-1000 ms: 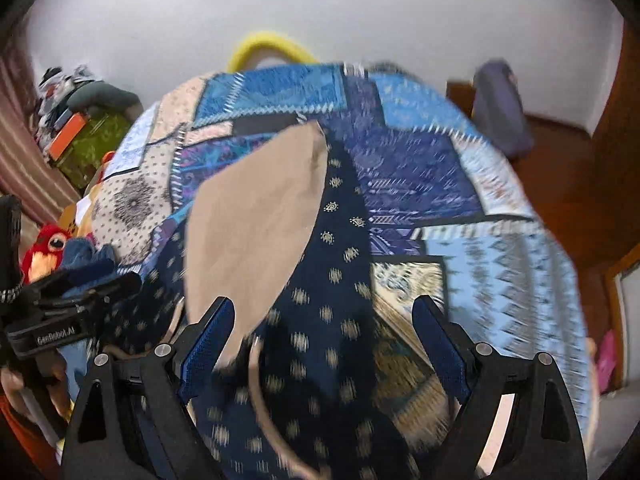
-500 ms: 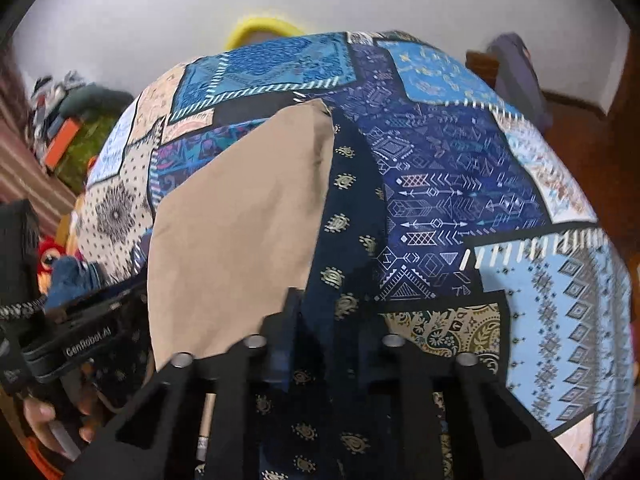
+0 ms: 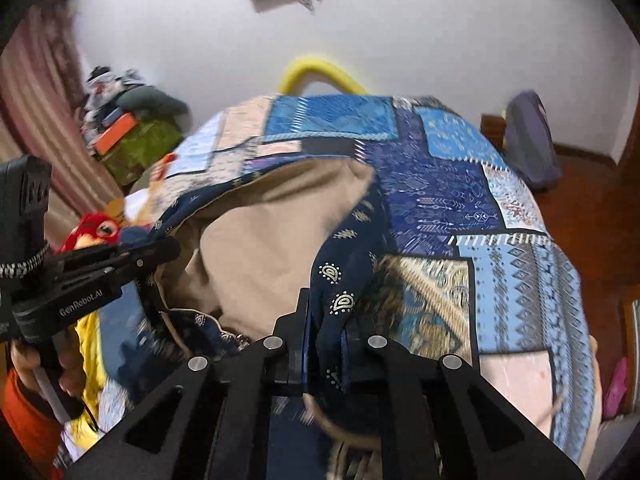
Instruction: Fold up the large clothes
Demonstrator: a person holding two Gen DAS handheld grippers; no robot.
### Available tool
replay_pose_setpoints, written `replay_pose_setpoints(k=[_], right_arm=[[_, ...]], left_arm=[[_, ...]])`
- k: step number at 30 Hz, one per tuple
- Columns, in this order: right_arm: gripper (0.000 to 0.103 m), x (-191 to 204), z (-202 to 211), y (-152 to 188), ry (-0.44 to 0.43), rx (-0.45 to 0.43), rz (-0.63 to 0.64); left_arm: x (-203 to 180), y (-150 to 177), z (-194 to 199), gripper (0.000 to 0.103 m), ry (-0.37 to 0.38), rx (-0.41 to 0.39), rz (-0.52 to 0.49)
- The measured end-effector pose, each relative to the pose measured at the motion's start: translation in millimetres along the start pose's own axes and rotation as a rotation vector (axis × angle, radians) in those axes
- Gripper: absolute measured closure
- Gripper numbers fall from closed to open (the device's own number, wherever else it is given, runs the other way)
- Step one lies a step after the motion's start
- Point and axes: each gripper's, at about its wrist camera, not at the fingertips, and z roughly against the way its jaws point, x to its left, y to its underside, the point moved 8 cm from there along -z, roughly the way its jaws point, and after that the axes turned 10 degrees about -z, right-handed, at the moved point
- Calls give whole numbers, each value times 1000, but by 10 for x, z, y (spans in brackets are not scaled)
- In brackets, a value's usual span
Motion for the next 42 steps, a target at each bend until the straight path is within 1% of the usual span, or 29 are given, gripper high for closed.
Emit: replay_pose_setpoints(k=[2, 4, 7, 10, 12, 14, 15, 18, 21, 26, 28, 29, 30, 31, 32, 33, 35, 37, 39, 41, 42], right_arm=[[95, 98, 195, 178, 6, -14, 34], [95, 191, 381, 400, 13, -22, 62], [95, 282, 555, 708, 20, -14, 83], [95, 303, 655, 1013, 22, 3, 89], [95, 285, 701, 1181, 44, 2, 97], [95, 240, 720, 1317, 65, 3, 102], [95, 227, 735, 1386, 80, 6, 108], [94, 139, 760, 1518, 168, -10, 144], [94, -37, 744, 1636, 310, -5, 180], [93, -313, 644, 1823, 356, 58, 145], [84, -399, 629, 1866, 369, 65, 125], [64, -454, 645, 1859, 388, 54, 107], [33, -535, 701, 1829, 434, 26, 94], [22, -577, 739, 1803, 453, 3, 90], [17, -624, 808, 1777, 446, -28, 87], [17, -662, 841, 1782, 418, -24, 77], [17, -701, 858, 1826, 360, 12, 50], [17, -711, 900, 1848, 305, 28, 20], [17, -678, 961, 1839, 271, 28, 11], [17, -610, 1044, 1787, 232, 15, 14], [17, -573, 1082, 1740, 214, 6, 13]], left_arm=[[-78, 170, 153, 94, 6, 8, -9], [-124, 361, 257, 94, -6, 26, -25], [-222, 687, 359, 94, -20, 52, -42], [-294, 959, 432, 94, -25, 70, -49], [-322, 1135, 452, 94, -21, 81, -45], [-353, 1324, 448, 94, -35, 97, -58], [-367, 1395, 446, 94, -43, 103, -65], [-362, 1638, 370, 94, -47, 138, -53], [-360, 1823, 294, 94, -31, 162, -9], [-406, 2029, 173, 94, -73, 182, -36], [-389, 2077, 131, 94, -87, 188, -41], [-367, 2102, 103, 93, -90, 193, -38], [-356, 2118, 85, 93, -89, 196, -33], [-336, 2128, 60, 93, -85, 200, -26], [-322, 2141, 42, 92, -77, 204, -17], [-314, 2143, 31, 92, -67, 206, -12], [-317, 2133, 57, 91, -52, 205, -18], [-332, 2107, 102, 82, -49, 210, -22], [-334, 2047, 182, 60, -70, 213, -40], [-338, 1953, 268, 46, -88, 201, -59], [-347, 1890, 321, 43, -95, 185, -68]])
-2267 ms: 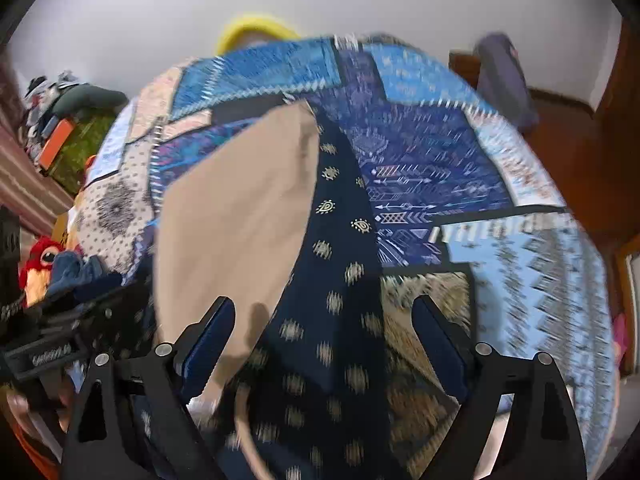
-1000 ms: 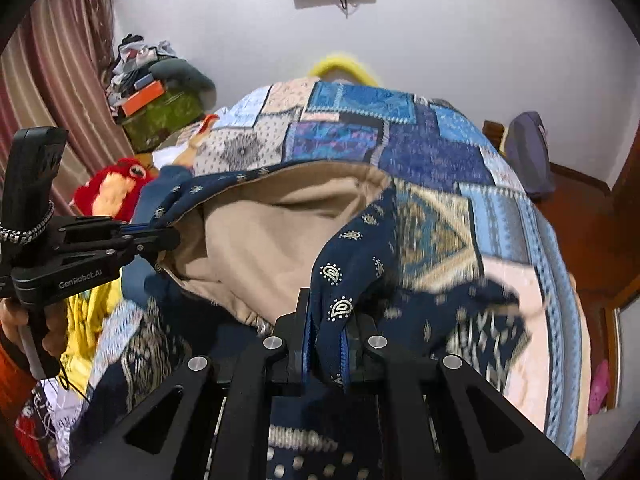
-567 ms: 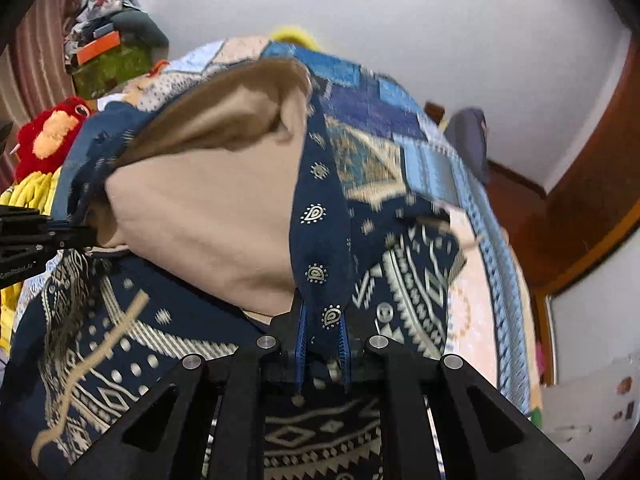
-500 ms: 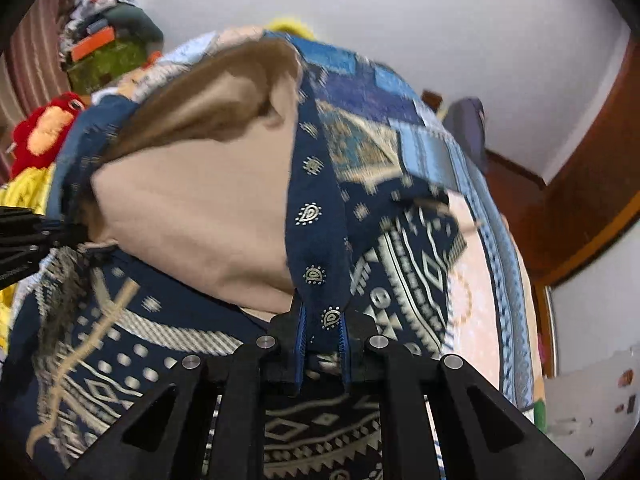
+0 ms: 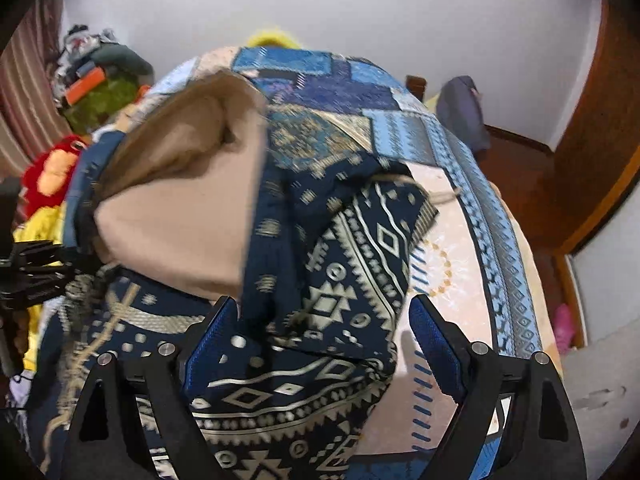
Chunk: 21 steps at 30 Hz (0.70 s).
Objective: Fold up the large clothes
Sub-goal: 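Lift the hood and hoodie edge with both grippers and fold them toward the hem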
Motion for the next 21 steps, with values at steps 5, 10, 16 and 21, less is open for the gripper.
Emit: replay_pose_setpoints(k=[5, 10, 16, 21], right_arm=[[17, 167, 86, -271, -71, -40, -17], [17, 275, -10, -546, -105, -55, -32], [17, 339, -436, -799, -114, 0, -39], [21, 404, -803, -958, -115, 31, -34]], left_arm=[[-8, -378, 239, 33, 1, -64, -9], [-67, -829, 172, 33, 57, -92, -8], [-183, -1186, -141, 33, 119, -79, -11], [-230, -1331, -377, 41, 157, -69, -4]])
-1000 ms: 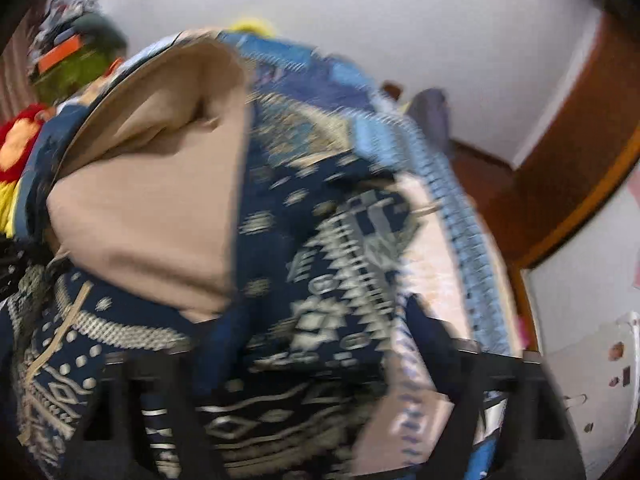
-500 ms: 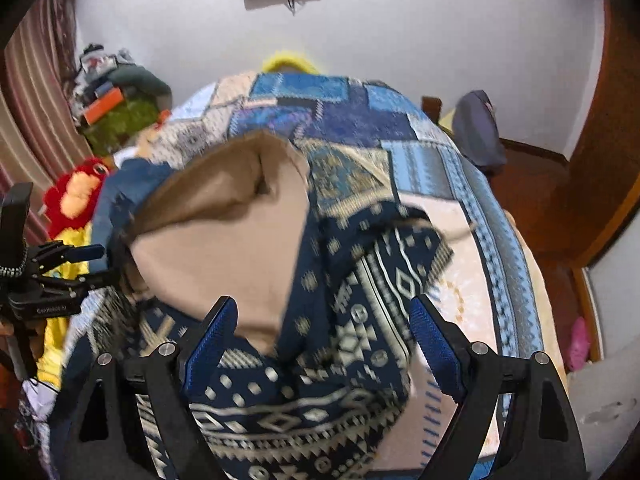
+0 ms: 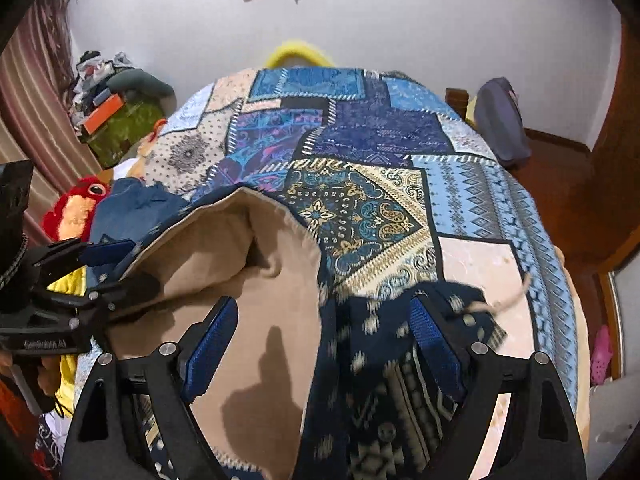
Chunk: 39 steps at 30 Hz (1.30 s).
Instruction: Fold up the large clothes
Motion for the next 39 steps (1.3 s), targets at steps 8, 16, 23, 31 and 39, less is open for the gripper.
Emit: replay_pose_setpoints(k=[8, 16, 23, 31, 39], right_arm=[[88, 71, -210, -71, -40, 30, 11], [94, 330, 552, 189, -106, -74, 77], [94, 565, 1148, 751, -162, -70, 123], [93, 658, 1477, 1489, -154, -38, 156], [93, 593, 1539, 1998, -133, 22, 157]], left_arm=[[-143, -56, 42, 91, 83, -35, -22], [-412, 138, 706, 92, 123, -112, -90], [-737, 649, 1105, 92, 136, -114, -167], [-960, 1394, 1140, 91, 156, -22, -167], [-964, 2062, 1057, 89, 155, 55, -105]])
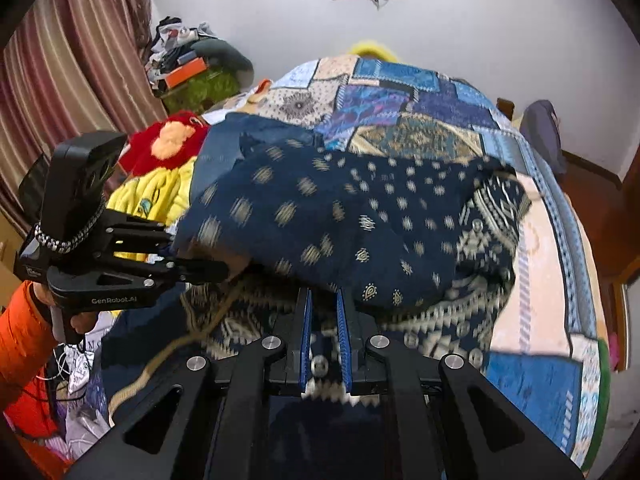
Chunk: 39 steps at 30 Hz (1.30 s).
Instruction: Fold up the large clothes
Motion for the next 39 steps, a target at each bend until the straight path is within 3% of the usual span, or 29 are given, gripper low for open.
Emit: replay_pose_setpoints(k=[5, 10, 13, 15, 17, 22, 28, 33, 39], right_arm=[[93, -155, 10, 181, 4, 32, -60], [93, -336, 4, 265, 72, 38, -57], [93, -441, 12, 205, 87, 36, -82], [93, -508, 21, 150, 86, 29, -104], [93, -602, 23, 53, 94, 20, -134], [93, -781, 15, -159, 102, -3, -176], [93, -1052, -96, -469, 172, -33, -187], [93, -1346, -374, -801, 263, -36, -183], [93, -1619, -896, -1037, 369, 33, -117]], left_arm=[[77, 327, -27, 86, -43, 31, 43], [140, 398, 115, 83, -88, 13, 45], [172, 400, 213, 69, -107, 6, 41], [199, 408, 286, 49, -128, 3, 48], [284, 417, 343, 41, -154, 7, 66], [581, 374, 571, 40, -208, -23, 120], [1340, 81, 715, 37, -297, -83, 275], [1852, -70, 492, 37, -302, -77, 378], [2258, -136, 102, 37, -294, -37, 434]])
